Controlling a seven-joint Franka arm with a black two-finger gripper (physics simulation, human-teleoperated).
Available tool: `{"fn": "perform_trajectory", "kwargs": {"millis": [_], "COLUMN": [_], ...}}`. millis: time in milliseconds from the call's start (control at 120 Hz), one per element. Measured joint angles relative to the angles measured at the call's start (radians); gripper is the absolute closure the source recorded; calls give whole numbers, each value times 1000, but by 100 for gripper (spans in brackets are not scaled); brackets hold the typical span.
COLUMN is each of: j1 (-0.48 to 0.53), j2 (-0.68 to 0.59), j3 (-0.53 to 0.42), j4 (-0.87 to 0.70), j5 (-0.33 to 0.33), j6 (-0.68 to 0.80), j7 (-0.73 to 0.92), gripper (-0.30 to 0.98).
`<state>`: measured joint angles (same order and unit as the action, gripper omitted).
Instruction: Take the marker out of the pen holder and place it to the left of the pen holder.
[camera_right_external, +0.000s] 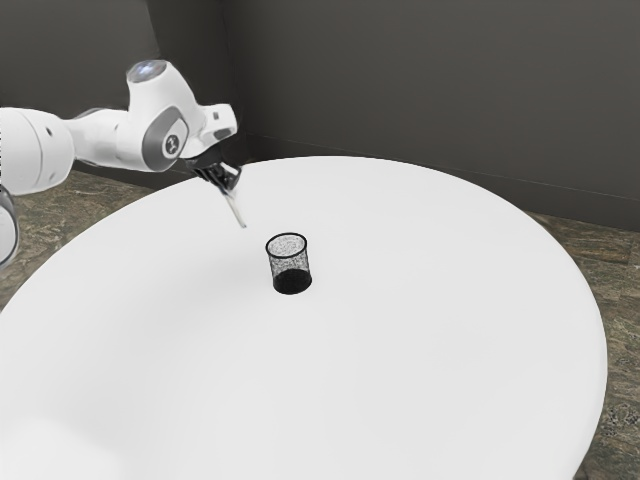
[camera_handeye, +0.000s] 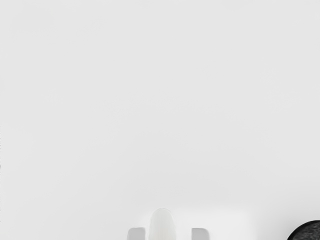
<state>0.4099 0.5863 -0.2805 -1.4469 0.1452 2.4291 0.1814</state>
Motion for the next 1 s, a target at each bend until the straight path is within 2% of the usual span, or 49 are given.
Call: {"fn": "perform_trajectory", "kwargs": {"millis": [225, 525, 725, 775, 808, 892, 958, 1000], "j1": [15, 33, 33, 32, 29, -3, -32, -102], "j2": [-20, -7, -10, -29, -49, -152, -220, -264], "j3": [17, 28, 26, 22, 13, 7, 7, 43], "j4": [-219, -312, -327, -310, -252, -78, 41, 108], "j5": [-7, -27, -31, -39, -61, -93, -91, -77], "j6": [357, 544, 573, 526, 433, 108, -138, -276], "j7": [60, 145, 183, 188, 185, 155, 119, 98], "gripper": [77, 76, 34, 27, 23, 16, 12, 10]}}
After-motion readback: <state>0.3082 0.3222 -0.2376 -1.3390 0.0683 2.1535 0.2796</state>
